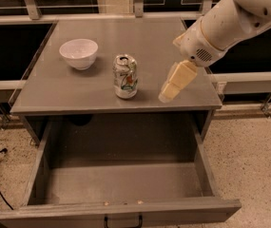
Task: Place 7up can into top drawer
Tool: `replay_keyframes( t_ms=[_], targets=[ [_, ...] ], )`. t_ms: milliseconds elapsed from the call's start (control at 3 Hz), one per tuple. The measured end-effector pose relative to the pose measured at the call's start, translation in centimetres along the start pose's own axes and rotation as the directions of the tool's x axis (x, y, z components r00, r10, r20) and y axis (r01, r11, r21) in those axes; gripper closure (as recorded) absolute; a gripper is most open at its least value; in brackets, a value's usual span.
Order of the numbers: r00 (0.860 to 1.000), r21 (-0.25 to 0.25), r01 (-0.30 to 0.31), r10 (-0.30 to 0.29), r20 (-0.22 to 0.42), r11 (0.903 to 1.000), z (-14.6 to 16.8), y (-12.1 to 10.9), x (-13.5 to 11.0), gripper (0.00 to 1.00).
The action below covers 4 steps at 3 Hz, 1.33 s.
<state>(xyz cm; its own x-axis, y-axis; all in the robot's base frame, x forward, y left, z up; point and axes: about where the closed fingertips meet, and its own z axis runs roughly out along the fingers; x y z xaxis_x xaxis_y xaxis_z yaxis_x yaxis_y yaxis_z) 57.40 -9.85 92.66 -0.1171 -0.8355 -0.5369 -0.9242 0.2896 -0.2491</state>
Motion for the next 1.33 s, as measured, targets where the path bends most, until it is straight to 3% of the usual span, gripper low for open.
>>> replay_keyframes(
  t_ms=[667,1333],
  targets=[
    [1.0,-0.001,0.0,0.0,0.016,1.0,1.2,-0.1,-0.4,0.0],
    [0.996,-0.011,-0.008,0.009,0.086,0.9999,4.7,-1.1,-2.2,0.0]
  ],
)
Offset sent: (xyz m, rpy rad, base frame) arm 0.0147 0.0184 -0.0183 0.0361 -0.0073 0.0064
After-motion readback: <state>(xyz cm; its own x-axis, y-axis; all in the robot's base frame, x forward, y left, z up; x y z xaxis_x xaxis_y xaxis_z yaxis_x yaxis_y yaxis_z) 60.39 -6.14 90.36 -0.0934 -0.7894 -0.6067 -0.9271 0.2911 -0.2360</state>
